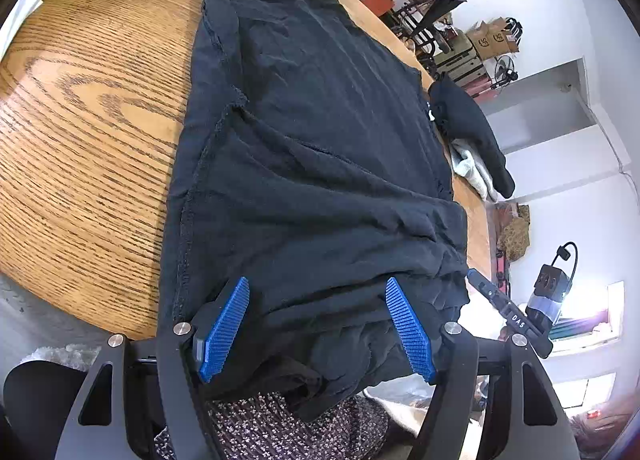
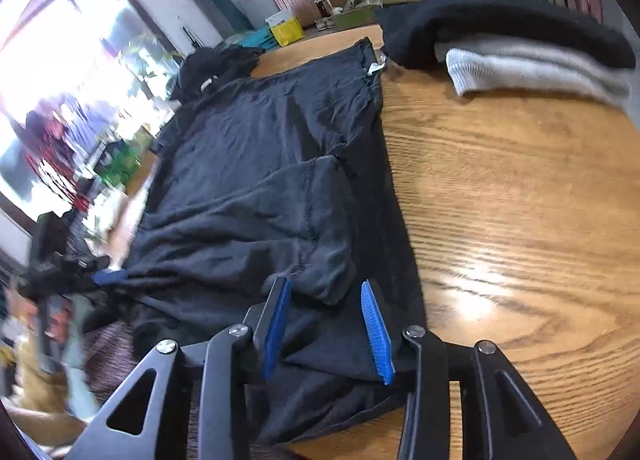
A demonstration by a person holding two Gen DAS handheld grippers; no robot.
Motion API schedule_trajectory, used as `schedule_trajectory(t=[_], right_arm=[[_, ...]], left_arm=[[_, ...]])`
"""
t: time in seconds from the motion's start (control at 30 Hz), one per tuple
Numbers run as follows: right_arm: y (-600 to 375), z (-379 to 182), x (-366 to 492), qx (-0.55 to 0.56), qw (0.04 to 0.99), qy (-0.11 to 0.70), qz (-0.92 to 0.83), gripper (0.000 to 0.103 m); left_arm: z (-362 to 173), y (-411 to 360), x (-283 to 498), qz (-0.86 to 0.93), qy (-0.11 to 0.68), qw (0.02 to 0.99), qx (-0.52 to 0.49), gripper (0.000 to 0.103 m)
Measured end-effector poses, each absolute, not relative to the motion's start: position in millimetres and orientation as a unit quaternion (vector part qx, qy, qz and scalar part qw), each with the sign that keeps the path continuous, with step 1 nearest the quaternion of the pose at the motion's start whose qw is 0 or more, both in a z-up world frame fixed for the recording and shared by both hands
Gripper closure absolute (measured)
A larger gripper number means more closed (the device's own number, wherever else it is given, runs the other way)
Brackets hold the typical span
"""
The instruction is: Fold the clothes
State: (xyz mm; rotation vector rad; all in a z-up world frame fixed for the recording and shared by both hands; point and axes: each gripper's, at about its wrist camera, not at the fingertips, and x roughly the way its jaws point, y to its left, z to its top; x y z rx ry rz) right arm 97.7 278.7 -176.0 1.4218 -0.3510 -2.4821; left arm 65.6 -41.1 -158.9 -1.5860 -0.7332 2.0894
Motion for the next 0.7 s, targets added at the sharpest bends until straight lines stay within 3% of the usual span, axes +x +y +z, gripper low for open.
schedule_trajectory(t=[0.27, 0.4, 0.53, 0.7], right_arm=[[252, -189, 88, 0.501, 0.141, -0.047, -0.853, 0.061], [252, -189, 85, 0.494, 0.147, -0.066, -0.855, 0.077], [255, -189, 83, 0.496, 0.138, -0.078, -0.854, 0.094], [275, -190, 85, 0.503, 0.108, -0.105, -0.851, 0.098]], left_arm=[[-149, -43, 62, 0.775, -0.227, 0.152, -0.570, 0.031], [-139, -33, 54, 0.806, -0.129, 0.070, -0.573, 0.031], [-142, -20, 51, 0.811, -0.073, 0.055, -0.577, 0.031], [-147, -3, 48, 0.812, -0.009, 0.043, -0.582, 0.031]])
